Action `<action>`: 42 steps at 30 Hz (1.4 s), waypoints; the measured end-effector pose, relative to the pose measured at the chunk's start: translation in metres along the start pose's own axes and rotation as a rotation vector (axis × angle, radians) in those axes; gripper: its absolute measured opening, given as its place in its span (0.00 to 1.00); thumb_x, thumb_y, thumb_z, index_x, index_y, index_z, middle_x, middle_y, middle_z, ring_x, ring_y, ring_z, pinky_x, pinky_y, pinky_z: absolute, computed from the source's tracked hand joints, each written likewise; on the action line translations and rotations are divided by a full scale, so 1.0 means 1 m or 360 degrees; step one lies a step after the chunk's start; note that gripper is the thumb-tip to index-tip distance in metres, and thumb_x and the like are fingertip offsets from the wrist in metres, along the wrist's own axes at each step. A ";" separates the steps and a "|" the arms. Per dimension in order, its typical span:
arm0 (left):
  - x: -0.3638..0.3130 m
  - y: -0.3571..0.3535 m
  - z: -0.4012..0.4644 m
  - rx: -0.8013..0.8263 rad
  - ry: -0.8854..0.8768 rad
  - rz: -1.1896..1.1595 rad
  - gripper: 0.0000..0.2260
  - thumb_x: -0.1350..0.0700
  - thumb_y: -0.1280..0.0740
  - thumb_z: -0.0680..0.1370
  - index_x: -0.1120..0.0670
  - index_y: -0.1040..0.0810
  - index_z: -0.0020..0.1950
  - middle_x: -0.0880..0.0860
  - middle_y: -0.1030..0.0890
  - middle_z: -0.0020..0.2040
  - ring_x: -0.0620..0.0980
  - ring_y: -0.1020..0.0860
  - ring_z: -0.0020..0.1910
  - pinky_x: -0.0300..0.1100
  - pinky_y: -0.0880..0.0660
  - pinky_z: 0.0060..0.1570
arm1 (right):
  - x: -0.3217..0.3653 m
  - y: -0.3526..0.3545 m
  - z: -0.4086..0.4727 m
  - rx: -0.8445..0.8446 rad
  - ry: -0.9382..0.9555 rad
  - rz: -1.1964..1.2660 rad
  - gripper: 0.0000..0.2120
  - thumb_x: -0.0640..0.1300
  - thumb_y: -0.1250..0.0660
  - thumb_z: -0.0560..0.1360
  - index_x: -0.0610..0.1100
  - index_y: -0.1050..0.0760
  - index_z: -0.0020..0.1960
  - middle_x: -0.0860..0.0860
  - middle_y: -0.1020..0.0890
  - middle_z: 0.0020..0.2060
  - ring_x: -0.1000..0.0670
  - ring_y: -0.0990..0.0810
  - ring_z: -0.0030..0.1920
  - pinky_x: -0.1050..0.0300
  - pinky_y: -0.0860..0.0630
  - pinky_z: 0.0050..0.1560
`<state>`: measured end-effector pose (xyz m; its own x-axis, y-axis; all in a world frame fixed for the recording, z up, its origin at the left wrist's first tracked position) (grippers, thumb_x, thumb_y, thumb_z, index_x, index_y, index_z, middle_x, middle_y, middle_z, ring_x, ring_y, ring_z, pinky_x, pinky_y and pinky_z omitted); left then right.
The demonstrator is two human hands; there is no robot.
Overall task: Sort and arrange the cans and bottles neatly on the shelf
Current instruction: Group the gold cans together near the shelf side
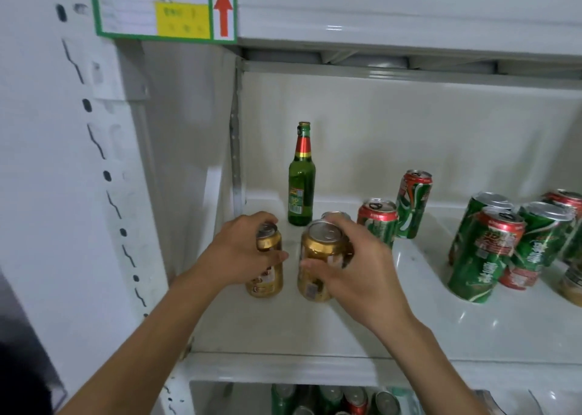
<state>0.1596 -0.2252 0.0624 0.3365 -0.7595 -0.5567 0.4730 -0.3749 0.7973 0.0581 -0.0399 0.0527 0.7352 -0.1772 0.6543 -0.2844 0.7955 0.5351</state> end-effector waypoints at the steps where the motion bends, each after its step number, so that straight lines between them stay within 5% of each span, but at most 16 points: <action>1: 0.000 0.000 -0.001 0.0020 -0.0003 0.0009 0.28 0.47 0.22 0.74 0.47 0.26 0.72 0.50 0.19 0.63 0.51 0.21 0.61 0.40 0.26 0.55 | -0.003 -0.013 0.003 0.0032 0.0002 0.0009 0.28 0.53 0.18 0.66 0.54 0.23 0.64 0.58 0.17 0.53 0.56 0.18 0.54 0.53 0.19 0.56; 16: 0.014 -0.014 -0.005 0.0093 0.0034 -0.0084 0.33 0.52 0.21 0.74 0.45 0.31 0.76 0.53 0.28 0.65 0.54 0.25 0.65 0.46 0.24 0.64 | -0.040 -0.057 0.011 0.0097 -0.0080 0.0169 0.41 0.51 0.17 0.67 0.51 0.30 0.76 0.54 0.19 0.65 0.57 0.21 0.63 0.58 0.23 0.67; 18: 0.012 -0.015 -0.007 0.0167 0.0064 -0.0076 0.37 0.52 0.23 0.75 0.45 0.37 0.80 0.54 0.34 0.71 0.56 0.30 0.71 0.49 0.27 0.70 | -0.040 -0.058 0.008 0.0139 -0.0105 0.0224 0.42 0.49 0.18 0.68 0.51 0.33 0.78 0.55 0.21 0.67 0.58 0.22 0.65 0.60 0.25 0.68; 21: 0.007 -0.011 -0.015 0.0239 0.0032 0.0135 0.47 0.48 0.22 0.74 0.41 0.49 0.83 0.53 0.52 0.83 0.58 0.50 0.83 0.56 0.42 0.80 | -0.042 -0.054 -0.001 0.0119 -0.0059 0.0302 0.40 0.47 0.19 0.70 0.54 0.32 0.77 0.58 0.21 0.67 0.58 0.22 0.67 0.55 0.25 0.70; 24: -0.010 -0.004 -0.023 0.0196 -0.0133 0.0126 0.47 0.53 0.23 0.74 0.37 0.50 0.82 0.46 0.60 0.84 0.53 0.59 0.84 0.57 0.50 0.82 | -0.042 -0.033 -0.020 -0.0201 0.0067 0.0222 0.26 0.41 0.22 0.73 0.54 0.23 0.68 0.63 0.18 0.57 0.59 0.18 0.57 0.61 0.21 0.60; 28: -0.062 -0.013 -0.032 -0.0091 -0.0667 -0.0101 0.33 0.54 0.25 0.76 0.36 0.35 0.76 0.38 0.49 0.81 0.48 0.44 0.81 0.51 0.37 0.76 | -0.051 0.016 -0.051 -0.0649 0.0141 0.0136 0.09 0.33 0.25 0.74 0.44 0.16 0.51 0.54 0.15 0.45 0.53 0.16 0.45 0.55 0.17 0.44; 31: -0.111 -0.041 -0.039 -0.0101 -0.1047 -0.0286 0.24 0.50 0.28 0.77 0.37 0.29 0.71 0.38 0.45 0.80 0.41 0.43 0.80 0.47 0.39 0.76 | -0.067 0.060 -0.077 -0.0828 0.0015 0.0108 0.09 0.30 0.27 0.75 0.44 0.16 0.45 0.53 0.16 0.42 0.50 0.16 0.43 0.56 0.18 0.41; 35: -0.171 -0.101 -0.047 0.0004 -0.1383 -0.0499 0.22 0.52 0.28 0.77 0.41 0.25 0.70 0.45 0.45 0.82 0.45 0.47 0.83 0.45 0.44 0.79 | -0.087 0.117 -0.117 -0.1080 -0.0191 0.0032 0.09 0.32 0.28 0.76 0.46 0.16 0.45 0.54 0.15 0.42 0.49 0.15 0.43 0.51 0.18 0.40; 38: -0.210 -0.147 -0.050 0.0214 -0.1374 -0.0624 0.23 0.53 0.27 0.78 0.37 0.27 0.70 0.38 0.49 0.81 0.38 0.50 0.82 0.35 0.46 0.76 | -0.102 0.159 -0.150 -0.1189 -0.0292 -0.0065 0.11 0.32 0.28 0.76 0.48 0.17 0.45 0.54 0.16 0.41 0.49 0.16 0.43 0.45 0.17 0.39; 42: -0.279 -0.203 -0.048 0.0392 -0.1321 -0.0752 0.22 0.52 0.27 0.78 0.34 0.29 0.66 0.35 0.48 0.79 0.40 0.41 0.79 0.41 0.38 0.75 | -0.128 0.235 -0.200 -0.1387 -0.0393 -0.0217 0.11 0.32 0.27 0.76 0.48 0.17 0.45 0.54 0.15 0.43 0.49 0.16 0.43 0.46 0.17 0.40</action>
<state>0.0090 0.0885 0.0444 -0.5664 -0.5999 -0.5652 0.1970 -0.7644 0.6139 0.0202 0.2859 -0.0122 0.5474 -0.3406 0.7644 0.4340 0.8965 0.0887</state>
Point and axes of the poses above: each hand's wrist, its own z-axis towards the middle knuckle, its own y-axis out of the back of the hand, x = y × z, the point moved 1 cm from there along z, towards the middle knuckle
